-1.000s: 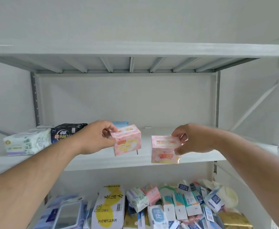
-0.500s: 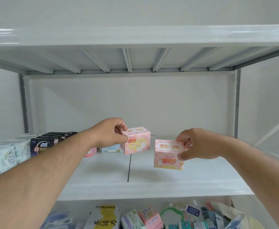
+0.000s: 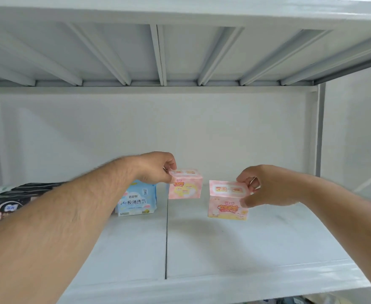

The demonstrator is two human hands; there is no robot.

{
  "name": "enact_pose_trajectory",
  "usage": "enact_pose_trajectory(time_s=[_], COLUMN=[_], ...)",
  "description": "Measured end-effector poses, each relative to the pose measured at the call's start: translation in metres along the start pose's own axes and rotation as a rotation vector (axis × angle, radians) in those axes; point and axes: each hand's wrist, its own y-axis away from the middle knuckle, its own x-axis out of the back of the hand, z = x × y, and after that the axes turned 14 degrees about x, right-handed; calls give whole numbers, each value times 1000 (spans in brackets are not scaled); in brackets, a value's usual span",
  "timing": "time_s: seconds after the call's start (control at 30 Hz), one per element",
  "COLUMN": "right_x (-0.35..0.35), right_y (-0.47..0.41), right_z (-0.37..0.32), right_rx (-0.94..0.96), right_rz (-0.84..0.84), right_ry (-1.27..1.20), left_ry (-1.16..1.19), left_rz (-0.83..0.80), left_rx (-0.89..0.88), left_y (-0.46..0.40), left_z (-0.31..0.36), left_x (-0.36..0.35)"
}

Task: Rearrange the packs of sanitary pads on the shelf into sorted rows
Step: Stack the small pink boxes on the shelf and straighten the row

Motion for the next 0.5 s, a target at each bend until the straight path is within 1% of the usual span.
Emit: enact_pose_trajectory(time_s=[0.17, 0.3, 0.5], right_x=[-13, -26, -40], right_y=[-39, -65, -93], right_z=[8, 13, 13], right_rx=[-23, -55, -54], right_rz=[-15, -34, -65], right_ry=[-7, -8, -5], left_ry=[-55, -121, -221], left_rz=[-54, -84, -138], left_rx=[-3, 9, 23], left_y=[-51, -77, -110], left_z=[-14, -27, -40], left_x=[-12, -21, -36])
